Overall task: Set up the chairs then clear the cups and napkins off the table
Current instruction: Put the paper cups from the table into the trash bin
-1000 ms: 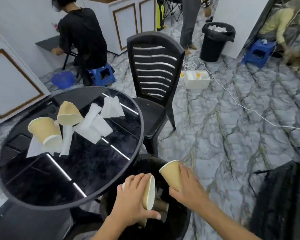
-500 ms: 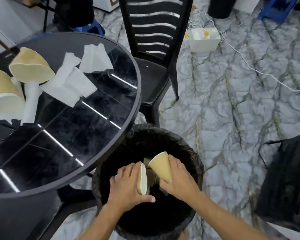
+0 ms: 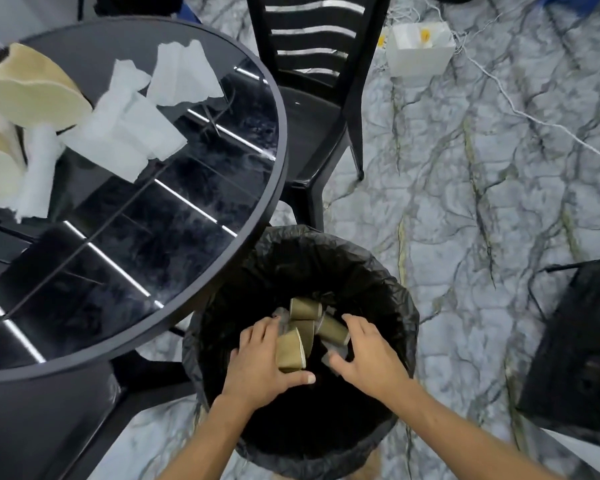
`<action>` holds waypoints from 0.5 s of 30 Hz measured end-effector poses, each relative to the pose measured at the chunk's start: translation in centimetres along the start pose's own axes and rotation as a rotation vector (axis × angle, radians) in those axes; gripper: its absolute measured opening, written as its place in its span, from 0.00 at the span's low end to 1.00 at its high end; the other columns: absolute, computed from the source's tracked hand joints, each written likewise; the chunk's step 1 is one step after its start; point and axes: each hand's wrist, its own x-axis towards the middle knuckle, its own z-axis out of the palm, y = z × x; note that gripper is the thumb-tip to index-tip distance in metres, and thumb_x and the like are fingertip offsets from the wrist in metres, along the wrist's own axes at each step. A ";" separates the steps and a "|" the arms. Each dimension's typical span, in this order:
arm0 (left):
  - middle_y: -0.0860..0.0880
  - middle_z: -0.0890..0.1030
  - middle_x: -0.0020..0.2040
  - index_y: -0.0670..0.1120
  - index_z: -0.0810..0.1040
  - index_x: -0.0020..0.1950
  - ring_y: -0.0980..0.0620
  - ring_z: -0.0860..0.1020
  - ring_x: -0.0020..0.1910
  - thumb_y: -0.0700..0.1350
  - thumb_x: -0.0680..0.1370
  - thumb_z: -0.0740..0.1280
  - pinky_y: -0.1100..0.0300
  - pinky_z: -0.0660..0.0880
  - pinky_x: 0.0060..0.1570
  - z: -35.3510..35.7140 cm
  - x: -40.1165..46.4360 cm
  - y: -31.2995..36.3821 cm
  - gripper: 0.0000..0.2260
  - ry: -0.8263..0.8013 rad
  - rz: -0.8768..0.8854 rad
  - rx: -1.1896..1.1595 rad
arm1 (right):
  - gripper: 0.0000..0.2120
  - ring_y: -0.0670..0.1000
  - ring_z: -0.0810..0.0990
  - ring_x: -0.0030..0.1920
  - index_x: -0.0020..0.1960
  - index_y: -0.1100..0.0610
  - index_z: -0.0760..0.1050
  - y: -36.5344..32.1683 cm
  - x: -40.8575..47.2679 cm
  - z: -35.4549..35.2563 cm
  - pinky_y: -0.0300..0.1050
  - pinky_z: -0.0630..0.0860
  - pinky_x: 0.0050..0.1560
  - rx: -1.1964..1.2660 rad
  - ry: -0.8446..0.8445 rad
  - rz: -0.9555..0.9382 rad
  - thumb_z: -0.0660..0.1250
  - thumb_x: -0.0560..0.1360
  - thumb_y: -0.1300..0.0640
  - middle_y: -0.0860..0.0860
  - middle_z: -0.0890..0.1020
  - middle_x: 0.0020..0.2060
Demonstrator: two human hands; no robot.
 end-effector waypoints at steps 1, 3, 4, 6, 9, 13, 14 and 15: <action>0.55 0.56 0.79 0.54 0.51 0.81 0.49 0.55 0.77 0.80 0.58 0.65 0.42 0.68 0.69 0.0 -0.2 -0.1 0.58 -0.003 -0.004 -0.009 | 0.35 0.51 0.67 0.69 0.75 0.56 0.58 0.0 -0.1 -0.2 0.42 0.70 0.63 0.001 -0.002 -0.002 0.65 0.75 0.42 0.50 0.68 0.70; 0.57 0.56 0.78 0.55 0.51 0.81 0.50 0.55 0.76 0.80 0.60 0.65 0.43 0.68 0.69 -0.1 -0.7 -0.3 0.56 -0.012 -0.015 -0.009 | 0.34 0.51 0.67 0.69 0.75 0.55 0.58 -0.2 -0.2 -0.8 0.42 0.70 0.63 0.008 -0.004 -0.002 0.65 0.75 0.43 0.50 0.68 0.69; 0.58 0.56 0.78 0.56 0.52 0.80 0.51 0.55 0.76 0.80 0.60 0.65 0.43 0.68 0.68 -0.2 -0.9 -0.4 0.55 -0.014 -0.019 -0.010 | 0.34 0.51 0.67 0.69 0.75 0.55 0.58 -0.2 -0.2 -1.2 0.42 0.70 0.63 0.007 -0.001 -0.002 0.64 0.75 0.42 0.49 0.68 0.69; 0.59 0.56 0.78 0.57 0.53 0.80 0.51 0.56 0.76 0.80 0.61 0.63 0.43 0.68 0.68 -0.5 -1.7 -0.5 0.53 -0.017 -0.020 -0.017 | 0.33 0.50 0.67 0.68 0.75 0.55 0.59 -0.3 -0.3 -2.2 0.42 0.70 0.63 0.003 0.010 -0.003 0.64 0.75 0.42 0.49 0.68 0.69; 0.61 0.56 0.77 0.59 0.55 0.79 0.53 0.56 0.75 0.80 0.63 0.60 0.44 0.68 0.69 -1.4 -3.4 -0.3 0.49 -0.030 -0.013 -0.028 | 0.33 0.49 0.66 0.69 0.76 0.54 0.58 -0.7 -0.7 -4.2 0.40 0.68 0.64 0.000 0.026 -0.009 0.63 0.76 0.42 0.49 0.67 0.71; 0.64 0.55 0.75 0.63 0.54 0.79 0.54 0.56 0.75 0.81 0.63 0.57 0.46 0.67 0.69 -4.4 -6.2 0.9 0.48 -0.034 0.013 -0.034 | 0.34 0.46 0.64 0.71 0.76 0.52 0.57 -2.4 -1.1 -7.7 0.39 0.67 0.66 0.036 0.049 -0.052 0.62 0.76 0.40 0.45 0.65 0.72; 0.65 0.55 0.75 0.64 0.53 0.79 0.55 0.56 0.75 0.81 0.63 0.56 0.47 0.66 0.71 -5.4 -6.9 1.5 0.47 -0.019 0.024 -0.030 | 0.34 0.46 0.64 0.71 0.76 0.51 0.57 -3.3 -1.0 -9.0 0.39 0.68 0.66 0.046 0.060 -0.066 0.61 0.76 0.39 0.45 0.65 0.72; 0.65 0.54 0.75 0.65 0.52 0.79 0.56 0.56 0.75 0.80 0.65 0.55 0.49 0.64 0.72 -6.6 -7.6 2.1 0.44 0.006 0.029 -0.030 | 0.34 0.45 0.64 0.71 0.76 0.50 0.57 -4.3 -0.9 -10.5 0.39 0.68 0.66 0.054 0.074 -0.080 0.61 0.76 0.38 0.44 0.65 0.72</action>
